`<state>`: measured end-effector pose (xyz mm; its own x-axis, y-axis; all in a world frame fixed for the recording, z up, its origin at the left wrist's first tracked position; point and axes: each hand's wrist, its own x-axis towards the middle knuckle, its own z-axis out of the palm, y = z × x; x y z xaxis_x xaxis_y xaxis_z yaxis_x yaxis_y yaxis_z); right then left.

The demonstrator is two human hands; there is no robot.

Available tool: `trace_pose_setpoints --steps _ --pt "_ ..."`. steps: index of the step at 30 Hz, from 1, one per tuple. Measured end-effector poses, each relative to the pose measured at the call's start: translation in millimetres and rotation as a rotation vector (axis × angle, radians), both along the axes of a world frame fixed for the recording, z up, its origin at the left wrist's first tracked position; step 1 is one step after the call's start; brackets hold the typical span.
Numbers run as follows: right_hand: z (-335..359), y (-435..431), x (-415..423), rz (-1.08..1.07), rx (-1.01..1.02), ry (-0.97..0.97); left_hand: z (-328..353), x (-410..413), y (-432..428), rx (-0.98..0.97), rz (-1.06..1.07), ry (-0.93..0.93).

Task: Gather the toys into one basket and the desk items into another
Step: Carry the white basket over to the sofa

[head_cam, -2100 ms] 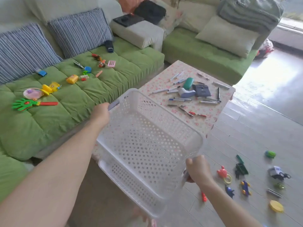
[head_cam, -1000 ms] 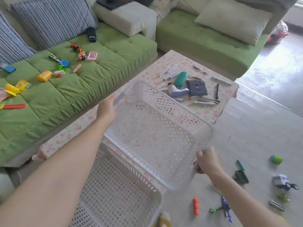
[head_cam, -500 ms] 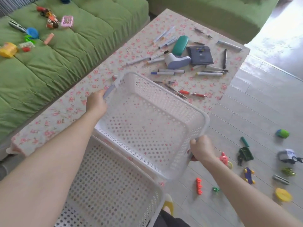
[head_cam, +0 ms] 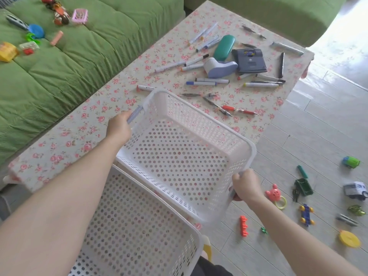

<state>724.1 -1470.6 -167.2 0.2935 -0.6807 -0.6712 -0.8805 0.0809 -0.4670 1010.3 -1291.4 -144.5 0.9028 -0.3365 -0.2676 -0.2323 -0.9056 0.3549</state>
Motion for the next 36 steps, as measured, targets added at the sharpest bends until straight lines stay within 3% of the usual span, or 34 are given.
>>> trace_pose_setpoints --steps 5,14,20,27,32,36 --pt "-8.8 0.7 -0.4 0.006 -0.035 0.023 -6.4 -0.6 0.6 0.033 -0.013 -0.001" --pt "8.1 2.9 0.8 0.096 -0.055 0.124 5.4 -14.8 -9.1 0.287 -0.088 0.035" --pt "65.0 22.4 7.5 0.3 -0.113 0.226 47.1 -49.3 -2.3 0.219 -0.092 0.098" --pt "124.5 75.8 26.9 0.541 -0.078 0.06 87.8 -96.4 47.1 0.125 -0.008 0.19" --pt "138.0 116.1 48.0 0.757 -0.06 0.02 105.9 -132.1 88.9 0.009 0.137 0.245" --pt "128.4 136.5 55.4 0.86 -0.086 0.098 100.6 -154.8 124.3 0.011 0.242 0.325"
